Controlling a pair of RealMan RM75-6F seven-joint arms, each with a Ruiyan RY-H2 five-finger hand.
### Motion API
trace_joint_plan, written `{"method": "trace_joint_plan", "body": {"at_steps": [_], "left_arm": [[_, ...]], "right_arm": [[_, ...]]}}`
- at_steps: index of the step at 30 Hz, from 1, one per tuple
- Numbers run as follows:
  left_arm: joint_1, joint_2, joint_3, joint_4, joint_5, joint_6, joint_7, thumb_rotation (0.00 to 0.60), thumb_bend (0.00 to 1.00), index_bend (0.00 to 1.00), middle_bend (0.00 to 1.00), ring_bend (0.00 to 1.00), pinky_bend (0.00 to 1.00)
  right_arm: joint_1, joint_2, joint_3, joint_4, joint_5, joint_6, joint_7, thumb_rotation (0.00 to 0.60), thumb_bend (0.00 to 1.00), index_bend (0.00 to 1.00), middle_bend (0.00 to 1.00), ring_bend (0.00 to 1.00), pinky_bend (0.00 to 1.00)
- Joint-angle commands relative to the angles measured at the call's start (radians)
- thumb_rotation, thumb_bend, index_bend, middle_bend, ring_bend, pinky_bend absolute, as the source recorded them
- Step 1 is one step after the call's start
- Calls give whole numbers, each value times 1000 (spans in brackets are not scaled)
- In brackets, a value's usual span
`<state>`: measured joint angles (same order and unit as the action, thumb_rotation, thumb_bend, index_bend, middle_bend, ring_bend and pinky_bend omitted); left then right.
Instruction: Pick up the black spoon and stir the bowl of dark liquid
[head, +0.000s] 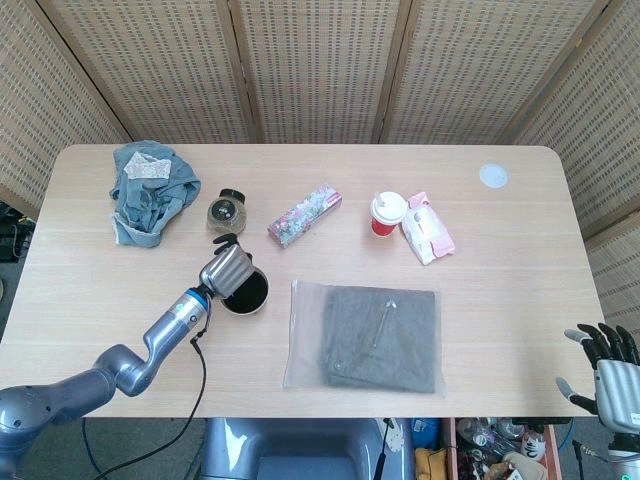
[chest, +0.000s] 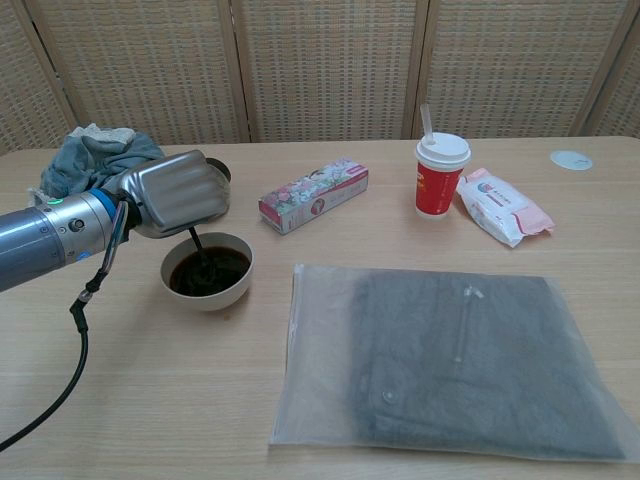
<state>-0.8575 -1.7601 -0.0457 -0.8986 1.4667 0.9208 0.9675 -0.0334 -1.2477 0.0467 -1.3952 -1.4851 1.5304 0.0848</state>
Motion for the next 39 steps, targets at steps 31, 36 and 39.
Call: {"method": "trace_joint_plan", "body": {"at_steps": [31, 36, 39], "left_arm": [[150, 216, -103, -406, -214, 142, -104, 600, 409, 84, 713, 579, 543], [224, 270, -116, -485, -249, 222, -211, 600, 403, 49, 526, 418, 544], [277, 302, -118, -536, -265, 278, -285, 600, 402, 30, 405, 301, 538]], "right_arm": [[22, 3, 8, -13, -19, -6, -12, 600, 339, 294, 301, 153, 116], [34, 1, 8, -17, -26, -17, -15, 600, 339, 294, 300, 153, 116], [43, 1, 8, -21, -33, -22, -19, 600, 339, 294, 294, 153, 116]]}}
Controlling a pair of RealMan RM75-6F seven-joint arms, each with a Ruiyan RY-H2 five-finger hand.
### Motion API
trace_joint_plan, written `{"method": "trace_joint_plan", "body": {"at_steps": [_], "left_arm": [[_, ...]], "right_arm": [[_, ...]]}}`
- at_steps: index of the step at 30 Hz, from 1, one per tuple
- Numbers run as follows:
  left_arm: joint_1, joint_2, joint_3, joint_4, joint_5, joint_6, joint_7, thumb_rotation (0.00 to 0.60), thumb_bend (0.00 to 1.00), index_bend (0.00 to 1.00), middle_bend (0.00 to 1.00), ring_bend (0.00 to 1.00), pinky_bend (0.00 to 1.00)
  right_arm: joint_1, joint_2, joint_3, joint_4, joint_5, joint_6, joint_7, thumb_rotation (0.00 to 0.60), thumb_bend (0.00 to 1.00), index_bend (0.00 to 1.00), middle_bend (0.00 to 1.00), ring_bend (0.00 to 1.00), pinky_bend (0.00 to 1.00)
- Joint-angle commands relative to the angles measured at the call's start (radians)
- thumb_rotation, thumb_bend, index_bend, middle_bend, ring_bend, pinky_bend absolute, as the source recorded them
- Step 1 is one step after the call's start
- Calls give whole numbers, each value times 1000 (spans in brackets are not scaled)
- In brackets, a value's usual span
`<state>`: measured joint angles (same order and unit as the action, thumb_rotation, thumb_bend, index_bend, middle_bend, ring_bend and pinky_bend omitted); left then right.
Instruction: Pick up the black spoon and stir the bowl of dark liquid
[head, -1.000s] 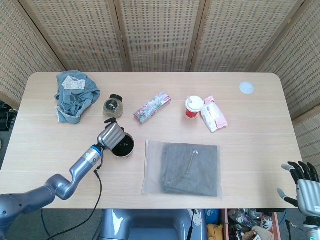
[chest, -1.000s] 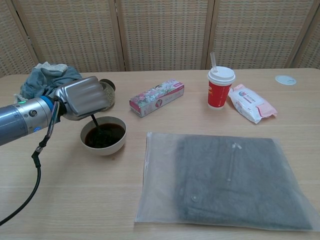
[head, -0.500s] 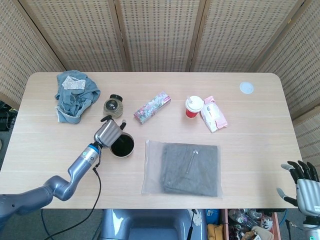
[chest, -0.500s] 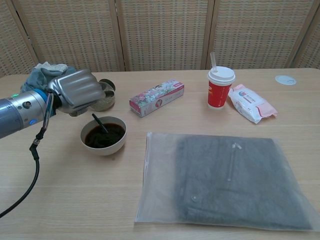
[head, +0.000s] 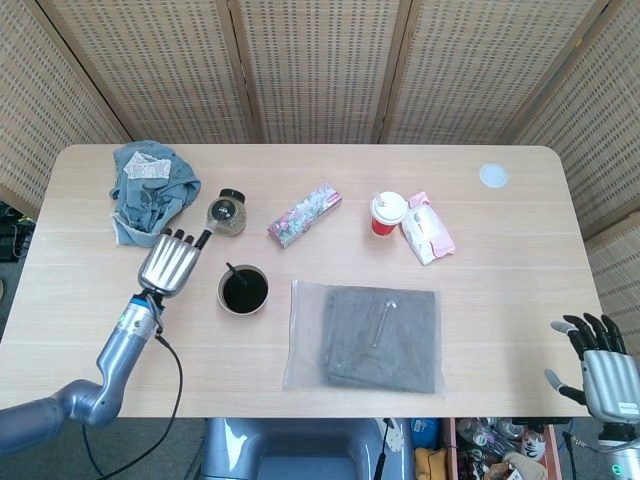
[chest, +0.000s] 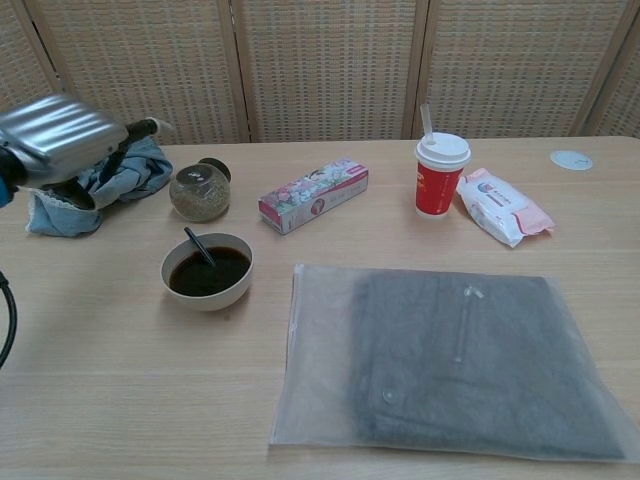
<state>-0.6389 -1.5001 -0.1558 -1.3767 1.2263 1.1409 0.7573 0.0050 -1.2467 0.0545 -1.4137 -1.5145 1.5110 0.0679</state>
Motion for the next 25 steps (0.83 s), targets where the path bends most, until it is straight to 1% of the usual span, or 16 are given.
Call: {"method": "trace_joint_plan", "body": {"at_steps": [1, 2, 4, 5, 7, 8, 10, 12, 13, 15, 16, 18, 25], "left_arm": [[74, 50, -8, -71, -29, 72, -101, 600, 401, 22, 363, 258, 528], [95, 60, -8, -87, -29, 92, -139, 600, 400, 17, 337, 233, 517], [136, 75, -9, -107, -37, 130, -210, 600, 383, 3, 270, 177, 455], [156, 83, -6, -114, -36, 149, -244, 600, 366, 0, 252, 162, 424], [191, 96, 0, -123, -31, 180, -305, 600, 313, 0, 206, 117, 328], [215, 102, 3, -126, -27, 201, -353, 600, 302, 0, 185, 96, 296], [247, 108, 9, -126, -13, 233, -423, 600, 284, 0, 108, 30, 209], [288, 117, 33, -123, 16, 268, -489, 600, 275, 0, 43, 2, 143], [326, 124, 64, -138, 32, 293, -527, 600, 266, 0, 17, 0, 106], [374, 136, 108, -151, 88, 343, -573, 600, 252, 0, 0, 0, 47], [394, 137, 122, -158, 102, 362, -587, 600, 249, 0, 0, 0, 21], [419, 142, 139, -174, 112, 377, -598, 600, 249, 0, 0, 0, 0], [493, 160, 175, -215, 135, 426, -595, 600, 249, 0, 0, 0, 0]], "right_arm": [[6, -1, 1, -4, -5, -3, -3, 600, 339, 294, 289, 153, 116], [8, -2, 0, -5, -7, -4, -4, 600, 339, 294, 285, 153, 116], [12, -6, -1, -6, -11, -8, -6, 600, 339, 294, 277, 153, 117], [14, -7, -2, -7, -11, -10, -6, 600, 339, 294, 272, 152, 117], [17, -9, -3, -8, -13, -13, -8, 600, 339, 294, 262, 143, 117], [18, -9, -4, -9, -15, -14, -9, 600, 339, 294, 255, 133, 116], [21, -9, -4, -10, -17, -16, -11, 600, 339, 294, 243, 116, 116], [25, -10, -5, -12, -18, -20, -12, 600, 339, 294, 230, 100, 116], [29, -11, -8, -13, -21, -27, -13, 600, 339, 294, 220, 92, 117], [35, -11, -8, -18, -21, -34, -17, 600, 339, 294, 205, 82, 116], [37, -12, -8, -19, -22, -35, -21, 600, 339, 294, 200, 78, 116], [40, -14, -8, -22, -26, -34, -25, 600, 339, 294, 199, 75, 116], [43, -12, -9, -28, -24, -33, -29, 600, 339, 294, 199, 73, 117]]}}
